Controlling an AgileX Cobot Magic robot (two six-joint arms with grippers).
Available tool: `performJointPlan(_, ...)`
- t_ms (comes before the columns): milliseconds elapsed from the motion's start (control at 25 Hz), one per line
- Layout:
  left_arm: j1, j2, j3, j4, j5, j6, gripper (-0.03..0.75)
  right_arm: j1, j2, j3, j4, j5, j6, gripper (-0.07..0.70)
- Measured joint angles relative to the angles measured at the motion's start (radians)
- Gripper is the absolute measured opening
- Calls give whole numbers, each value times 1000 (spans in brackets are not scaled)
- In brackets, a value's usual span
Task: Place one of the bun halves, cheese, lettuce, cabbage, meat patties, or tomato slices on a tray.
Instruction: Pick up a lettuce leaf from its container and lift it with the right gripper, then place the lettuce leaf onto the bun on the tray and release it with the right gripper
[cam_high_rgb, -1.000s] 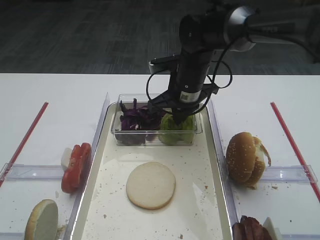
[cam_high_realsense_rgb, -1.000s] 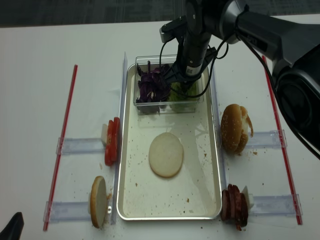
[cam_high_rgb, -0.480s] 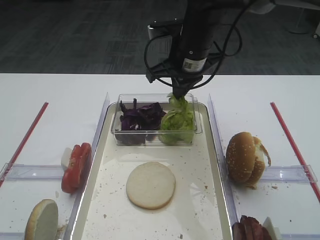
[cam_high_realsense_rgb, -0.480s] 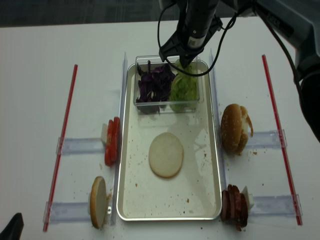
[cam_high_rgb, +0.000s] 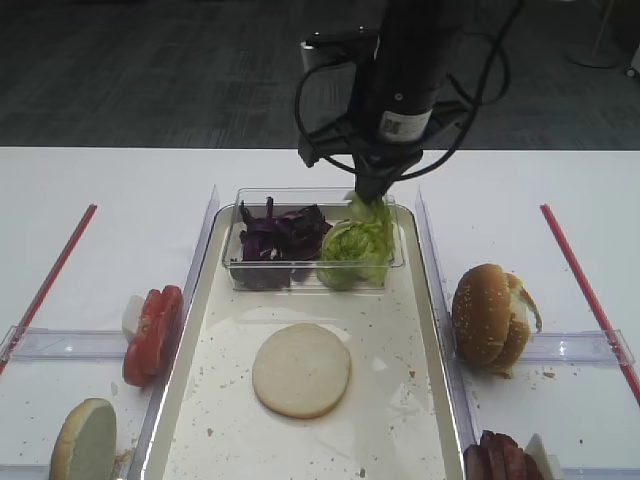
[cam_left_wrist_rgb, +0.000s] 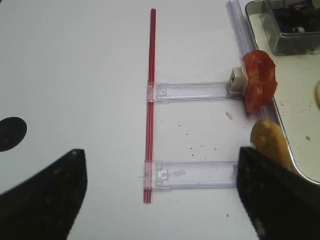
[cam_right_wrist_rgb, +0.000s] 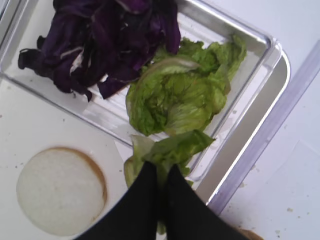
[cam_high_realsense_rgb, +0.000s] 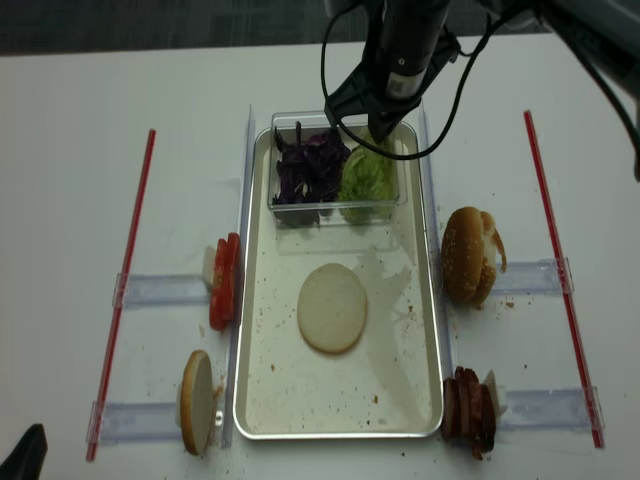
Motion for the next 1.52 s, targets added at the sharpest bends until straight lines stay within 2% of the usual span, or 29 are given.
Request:
performJointPlan(280, 0, 0, 0, 0, 0, 0, 563, 29, -147, 297, 4, -123, 0, 52)
performJointPlan(440, 0, 0, 0, 0, 0, 0, 563, 36, -199, 398, 11, -161, -2, 52)
performJointPlan(720, 0, 0, 0, 0, 0, 0, 563, 45, -202, 414, 37, -194, -23, 52)
performJointPlan(960, 0, 0, 0, 0, 0, 0, 563, 138, -204, 414, 56, -239, -34, 52)
performJointPlan(1240, 0, 0, 0, 0, 0, 0, 563, 243, -130, 414, 75, -256, -36, 52)
performJointPlan(1520, 0, 0, 0, 0, 0, 0, 563, 270, -81, 412, 85, -274, -36, 52)
